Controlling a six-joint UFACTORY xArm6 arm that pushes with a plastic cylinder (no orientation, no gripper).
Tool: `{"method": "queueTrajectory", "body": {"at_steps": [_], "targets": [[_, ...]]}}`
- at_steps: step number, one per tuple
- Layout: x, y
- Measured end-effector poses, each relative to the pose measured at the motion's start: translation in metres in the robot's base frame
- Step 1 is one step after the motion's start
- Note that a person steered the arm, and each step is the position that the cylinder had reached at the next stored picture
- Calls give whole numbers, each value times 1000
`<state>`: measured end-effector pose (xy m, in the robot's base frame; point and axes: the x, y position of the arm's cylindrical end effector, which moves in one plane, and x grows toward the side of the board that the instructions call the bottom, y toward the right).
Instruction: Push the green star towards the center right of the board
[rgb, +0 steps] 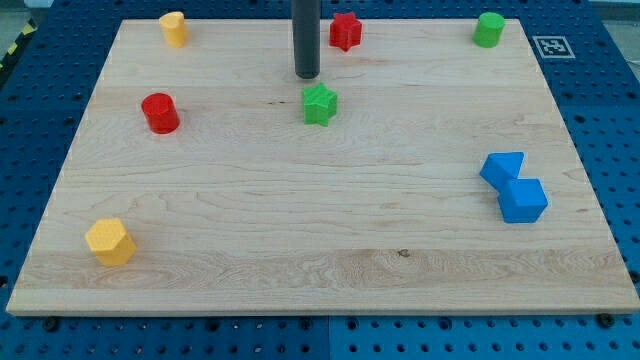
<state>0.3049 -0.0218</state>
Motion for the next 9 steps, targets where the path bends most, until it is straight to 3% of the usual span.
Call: {"method": "queueTrajectory", "body": {"at_steps": [4, 6, 9], "targets": [[50, -63], [67, 20], [82, 88]]}}
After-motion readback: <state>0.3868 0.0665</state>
